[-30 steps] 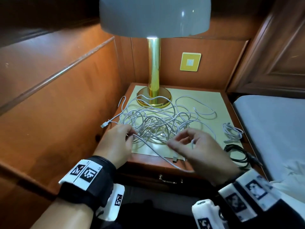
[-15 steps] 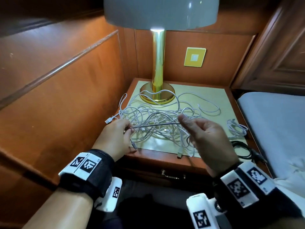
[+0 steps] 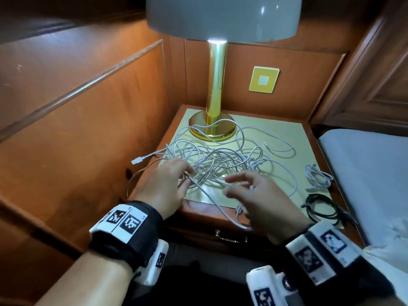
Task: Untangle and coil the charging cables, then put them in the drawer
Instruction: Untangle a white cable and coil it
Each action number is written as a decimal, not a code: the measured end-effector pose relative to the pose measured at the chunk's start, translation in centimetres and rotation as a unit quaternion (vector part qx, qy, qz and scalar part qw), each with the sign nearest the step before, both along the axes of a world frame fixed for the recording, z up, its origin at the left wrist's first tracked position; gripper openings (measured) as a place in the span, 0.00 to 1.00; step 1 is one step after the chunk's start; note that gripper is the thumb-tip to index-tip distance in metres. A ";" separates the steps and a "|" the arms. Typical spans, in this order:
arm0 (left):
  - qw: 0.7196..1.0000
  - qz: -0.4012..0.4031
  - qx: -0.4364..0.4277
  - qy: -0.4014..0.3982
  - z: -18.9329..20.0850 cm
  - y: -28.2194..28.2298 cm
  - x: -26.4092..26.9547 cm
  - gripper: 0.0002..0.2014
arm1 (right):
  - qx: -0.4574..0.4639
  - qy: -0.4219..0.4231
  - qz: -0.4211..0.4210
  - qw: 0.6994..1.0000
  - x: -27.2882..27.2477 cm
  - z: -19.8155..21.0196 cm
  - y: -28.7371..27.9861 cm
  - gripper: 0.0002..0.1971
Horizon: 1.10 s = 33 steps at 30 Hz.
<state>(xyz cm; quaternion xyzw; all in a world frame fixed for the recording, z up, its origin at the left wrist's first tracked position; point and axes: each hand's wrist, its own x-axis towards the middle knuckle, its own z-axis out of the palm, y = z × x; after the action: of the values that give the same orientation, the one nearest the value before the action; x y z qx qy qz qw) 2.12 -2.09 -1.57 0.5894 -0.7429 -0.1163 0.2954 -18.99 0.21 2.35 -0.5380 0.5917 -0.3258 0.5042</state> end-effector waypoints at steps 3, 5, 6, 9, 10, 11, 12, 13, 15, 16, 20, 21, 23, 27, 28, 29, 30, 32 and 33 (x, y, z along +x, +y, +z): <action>1.000 -0.015 -0.014 0.009 -0.2 0.0 -0.3 0.13 | -0.043 0.162 0.115 0.979 0.8 -1.2 0.3 0.19; 1.000 -0.017 -0.017 0.014 -0.3 -0.1 -0.3 0.16 | -0.080 0.162 0.142 0.973 1.4 -0.9 0.7 0.11; 1.000 -0.017 -0.016 0.018 -0.4 -0.1 -0.2 0.18 | -0.108 0.146 0.133 0.974 1.5 -0.7 0.8 0.08; 0.999 -0.009 -0.025 0.027 -0.4 -0.4 0.0 0.19 | -0.185 0.092 0.052 0.977 1.3 -0.1 0.4 0.19; 0.999 -0.005 -0.032 0.026 -0.4 -0.4 -0.1 0.20 | -0.197 0.072 0.022 0.977 1.1 0.0 0.2 0.23; 0.999 -0.004 -0.040 0.024 -0.4 -0.5 -0.2 0.21 | -0.201 0.055 0.002 0.978 0.9 0.1 0.2 0.26; 0.999 -0.006 -0.047 0.024 -0.3 -0.6 -0.3 0.22 | -0.201 0.035 -0.013 0.979 0.9 0.4 0.3 0.29; 0.999 -0.005 -0.047 0.022 -0.4 -0.7 -0.3 0.23 | -0.204 0.007 -0.025 0.979 0.8 0.6 0.4 0.29; 0.999 0.017 -0.036 0.016 -0.7 -1.1 0.0 0.22 | -0.218 -0.069 -0.045 0.972 0.6 0.9 0.6 0.30; 0.998 0.028 -0.041 0.028 -0.9 -1.4 0.3 0.18 | -0.228 -0.107 -0.053 0.966 0.3 1.0 0.5 0.30; 0.989 0.055 -0.112 0.077 -1.4 -2.2 1.3 0.06 | -0.195 -0.236 -0.097 0.947 -1.0 1.0 -0.3 0.15; 0.988 0.055 -0.122 0.078 -1.3 -2.2 1.2 0.06 | -0.170 -0.249 -0.116 0.946 -1.3 1.1 -0.5 0.10; 0.984 0.070 -0.136 0.090 -1.1 -2.3 1.0 0.06 | -0.126 -0.259 -0.144 0.947 -1.7 1.3 -0.8 0.13; 0.968 0.200 -0.057 0.139 -0.8 -2.9 1.7 0.05 | -0.061 -0.240 -0.134 0.959 -2.0 2.0 -0.8 0.13; 0.959 0.225 -0.020 0.174 -0.8 -3.1 1.9 0.08 | -0.061 -0.208 -0.133 0.967 -2.2 1.9 -0.9 0.14; 0.944 0.244 0.020 0.223 -0.8 -3.3 2.0 0.11 | -0.068 -0.169 -0.140 0.973 -2.5 1.7 -1.1 0.15; 0.924 0.260 0.060 0.274 -0.7 -3.4 2.0 0.14 | -0.086 -0.117 -0.146 0.979 -2.8 1.5 -1.3 0.16; 0.888 0.278 0.116 0.348 -0.5 -3.4 1.9 0.16 | -0.124 0.020 -0.129 0.984 -3.5 1.2 -1.7 0.17; 0.873 0.280 0.133 0.375 -0.4 -3.3 1.8 0.16 | -0.132 0.088 -0.101 0.982 -3.8 1.3 -1.7 0.16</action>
<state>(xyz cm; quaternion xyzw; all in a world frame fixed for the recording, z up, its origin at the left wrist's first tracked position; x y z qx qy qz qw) 3.95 -5.39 -1.93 0.7185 -0.3574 -0.3391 0.4909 -22.76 -1.46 3.64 -0.5636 0.6369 -0.4016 0.3398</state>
